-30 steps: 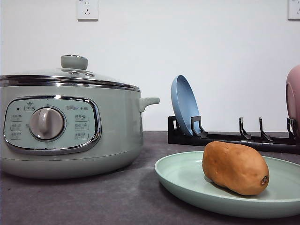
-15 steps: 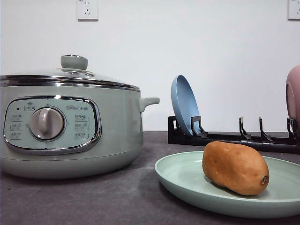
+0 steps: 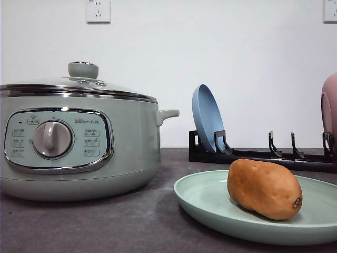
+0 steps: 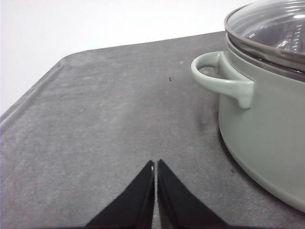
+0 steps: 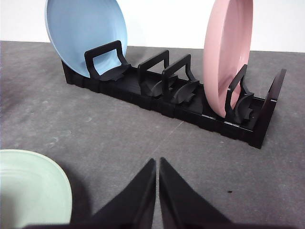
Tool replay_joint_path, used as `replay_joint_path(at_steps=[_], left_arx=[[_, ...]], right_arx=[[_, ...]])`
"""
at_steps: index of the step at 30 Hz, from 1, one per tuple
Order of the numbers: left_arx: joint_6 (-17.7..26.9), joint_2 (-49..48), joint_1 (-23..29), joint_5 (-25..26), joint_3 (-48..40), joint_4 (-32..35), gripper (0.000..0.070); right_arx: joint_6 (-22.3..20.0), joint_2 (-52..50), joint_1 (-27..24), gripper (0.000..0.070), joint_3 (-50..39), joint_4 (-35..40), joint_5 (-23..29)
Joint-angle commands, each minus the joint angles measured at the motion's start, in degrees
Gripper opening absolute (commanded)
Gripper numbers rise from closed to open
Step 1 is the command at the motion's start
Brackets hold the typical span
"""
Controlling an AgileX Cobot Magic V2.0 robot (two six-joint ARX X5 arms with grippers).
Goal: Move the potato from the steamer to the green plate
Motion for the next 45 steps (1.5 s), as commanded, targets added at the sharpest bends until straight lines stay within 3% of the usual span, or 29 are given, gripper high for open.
replay_joint_path(at_steps=[1, 45], left_arx=[[-0.2, 0.0, 0.2, 0.1, -0.4, -1.5, 0.0], [-0.2, 0.0, 0.2, 0.1, -0.4, -1.5, 0.0]], right_arx=[[-0.2, -0.2, -0.1, 0.0, -0.3, 0.4, 0.1], [-0.2, -0.2, -0.1, 0.0, -0.3, 0.4, 0.1]])
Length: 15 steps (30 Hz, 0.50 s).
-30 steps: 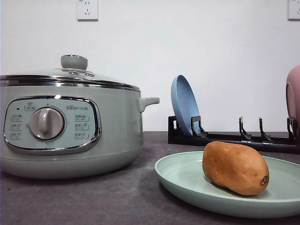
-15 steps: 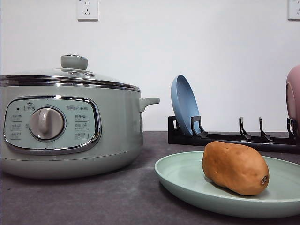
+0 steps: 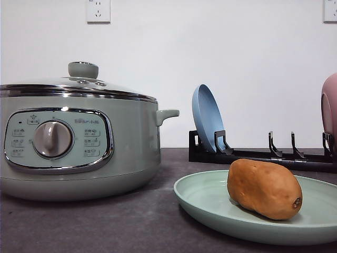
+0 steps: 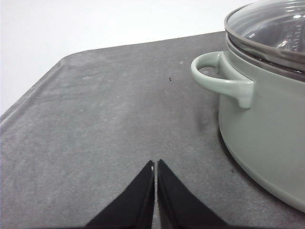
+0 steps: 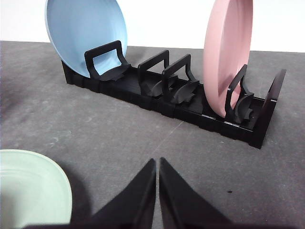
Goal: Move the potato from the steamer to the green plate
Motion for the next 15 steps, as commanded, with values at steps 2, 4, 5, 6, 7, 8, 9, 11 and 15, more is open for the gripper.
replay_joint_path(at_steps=[2, 4, 5, 6, 7, 8, 9, 11, 15], left_arx=[[-0.2, -0.1, 0.2, 0.1, -0.4, -1.5, 0.0], [-0.2, -0.1, 0.2, 0.1, -0.4, -1.5, 0.0], [-0.2, -0.1, 0.2, 0.1, -0.4, -1.5, 0.0], [-0.2, -0.1, 0.2, 0.1, -0.4, -1.5, 0.0], [-0.2, -0.1, 0.2, 0.1, -0.4, -1.5, 0.0], [-0.2, -0.1, 0.2, 0.1, -0.4, -1.5, 0.0], [-0.2, -0.1, 0.2, 0.1, -0.4, -1.5, 0.0], [-0.2, -0.1, 0.2, 0.1, -0.4, -1.5, 0.0], [-0.2, 0.0, 0.2, 0.1, -0.4, -1.5, 0.0]], right_arx=[[-0.2, -0.2, -0.1, 0.0, -0.3, 0.4, 0.1], [-0.2, -0.2, -0.1, 0.0, -0.3, 0.4, 0.1], [-0.2, -0.2, -0.1, 0.0, -0.3, 0.4, 0.1], [-0.2, -0.2, -0.1, 0.0, -0.3, 0.4, 0.1], [-0.2, -0.2, -0.1, 0.0, -0.3, 0.4, 0.1], [-0.2, -0.2, -0.1, 0.0, -0.3, 0.4, 0.1], [-0.2, -0.2, -0.1, 0.0, -0.3, 0.4, 0.1], [-0.2, -0.2, -0.1, 0.0, -0.3, 0.4, 0.1], [-0.2, -0.2, -0.1, 0.0, -0.3, 0.4, 0.1]])
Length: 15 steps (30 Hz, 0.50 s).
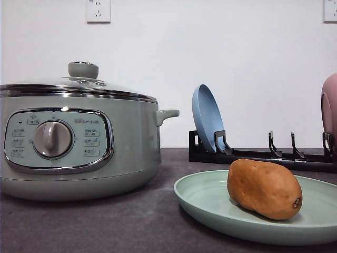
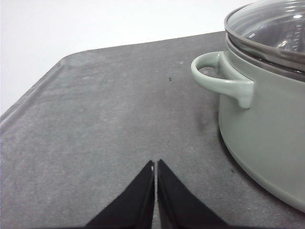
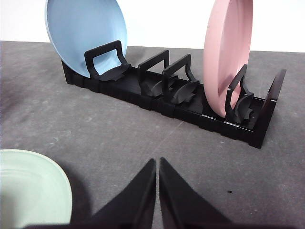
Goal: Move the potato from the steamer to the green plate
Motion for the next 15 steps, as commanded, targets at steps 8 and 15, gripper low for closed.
replay_joint_path(at_steps=[8, 15], left_arx=[[-0.2, 0.0, 0.2, 0.1, -0.4, -1.5, 0.0], [-0.2, 0.0, 0.2, 0.1, -0.4, -1.5, 0.0]], right_arx=[[-0.2, -0.2, -0.1, 0.0, -0.3, 0.4, 0.1], [-0.2, -0.2, -0.1, 0.0, -0.3, 0.4, 0.1]])
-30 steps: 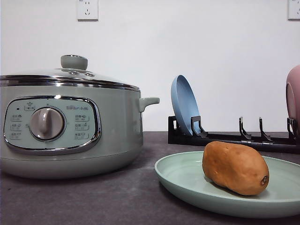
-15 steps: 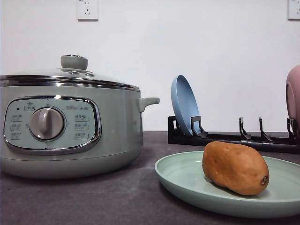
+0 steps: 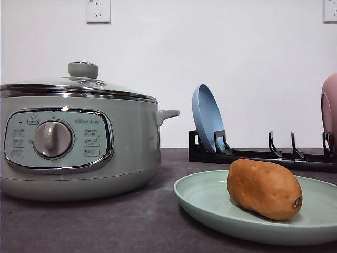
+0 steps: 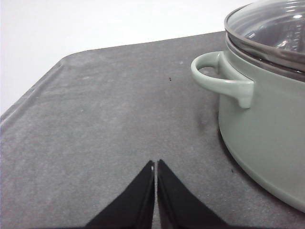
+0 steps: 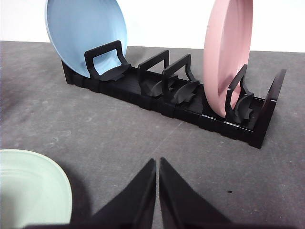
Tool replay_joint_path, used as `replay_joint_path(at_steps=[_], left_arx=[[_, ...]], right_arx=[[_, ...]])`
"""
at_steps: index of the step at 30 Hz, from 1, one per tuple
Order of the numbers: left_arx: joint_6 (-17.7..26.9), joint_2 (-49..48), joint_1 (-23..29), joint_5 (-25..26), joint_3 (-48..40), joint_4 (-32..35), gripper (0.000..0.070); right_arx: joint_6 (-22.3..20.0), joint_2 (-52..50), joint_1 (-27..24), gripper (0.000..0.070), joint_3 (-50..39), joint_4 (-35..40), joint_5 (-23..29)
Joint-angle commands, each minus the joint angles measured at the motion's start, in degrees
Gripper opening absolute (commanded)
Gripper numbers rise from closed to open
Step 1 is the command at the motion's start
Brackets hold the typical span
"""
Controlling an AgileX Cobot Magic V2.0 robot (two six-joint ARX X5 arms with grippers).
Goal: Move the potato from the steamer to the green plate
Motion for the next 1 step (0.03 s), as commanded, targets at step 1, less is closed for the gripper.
replay_joint_path(at_steps=[1], left_arx=[[-0.2, -0.1, 0.2, 0.1, -0.4, -1.5, 0.0]], right_arx=[[-0.2, -0.2, -0.1, 0.0, -0.3, 0.4, 0.1]])
